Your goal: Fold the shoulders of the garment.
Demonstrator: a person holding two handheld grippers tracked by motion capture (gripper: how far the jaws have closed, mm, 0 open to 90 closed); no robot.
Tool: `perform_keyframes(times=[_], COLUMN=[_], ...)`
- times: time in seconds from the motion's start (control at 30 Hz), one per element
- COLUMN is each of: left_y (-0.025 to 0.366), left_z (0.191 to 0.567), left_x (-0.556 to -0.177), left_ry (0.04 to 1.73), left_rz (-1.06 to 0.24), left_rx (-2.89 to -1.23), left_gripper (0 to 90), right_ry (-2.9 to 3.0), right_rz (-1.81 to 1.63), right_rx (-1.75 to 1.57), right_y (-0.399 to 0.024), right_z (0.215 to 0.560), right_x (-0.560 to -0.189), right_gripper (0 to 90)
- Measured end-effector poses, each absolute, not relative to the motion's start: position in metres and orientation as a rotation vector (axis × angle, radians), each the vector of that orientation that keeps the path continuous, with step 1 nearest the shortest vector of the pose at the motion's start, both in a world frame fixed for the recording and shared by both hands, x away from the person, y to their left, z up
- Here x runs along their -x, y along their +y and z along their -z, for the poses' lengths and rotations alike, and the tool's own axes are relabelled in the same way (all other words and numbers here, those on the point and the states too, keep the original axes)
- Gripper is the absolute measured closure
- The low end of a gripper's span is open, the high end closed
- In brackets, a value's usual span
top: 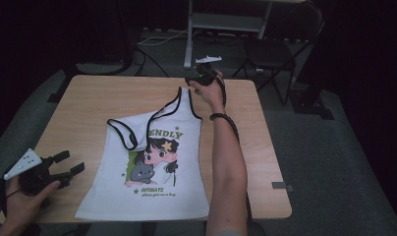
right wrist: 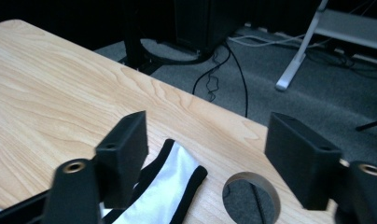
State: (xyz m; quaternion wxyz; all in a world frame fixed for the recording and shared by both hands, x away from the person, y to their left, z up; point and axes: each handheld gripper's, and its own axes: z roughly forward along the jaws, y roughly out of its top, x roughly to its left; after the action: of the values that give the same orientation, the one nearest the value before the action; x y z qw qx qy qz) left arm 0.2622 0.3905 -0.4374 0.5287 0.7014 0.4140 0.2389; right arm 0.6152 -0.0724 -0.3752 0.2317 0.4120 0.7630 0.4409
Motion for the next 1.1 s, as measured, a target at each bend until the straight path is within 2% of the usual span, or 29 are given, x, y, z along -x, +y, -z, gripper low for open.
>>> perform_keyframes(times=[0.2,1.1], left_y=[0.391,0.389], left_z=[0.437,0.437], left_x=[-0.262,-0.261], left_ry=[0.987,0.984], left_rz=[-0.57,-0.573], left_rx=[-1.679,-1.686], left_gripper=[19.8,19.8], right_ry=[2.127,2.172], right_rz=[-1.183,-1.128], right_rx=[-1.16,-1.247], right_y=[-0.064,-0.049], right_z=[0.386,0.414], right_x=[-0.626,-0.636], right_gripper=[37.4,41.4])
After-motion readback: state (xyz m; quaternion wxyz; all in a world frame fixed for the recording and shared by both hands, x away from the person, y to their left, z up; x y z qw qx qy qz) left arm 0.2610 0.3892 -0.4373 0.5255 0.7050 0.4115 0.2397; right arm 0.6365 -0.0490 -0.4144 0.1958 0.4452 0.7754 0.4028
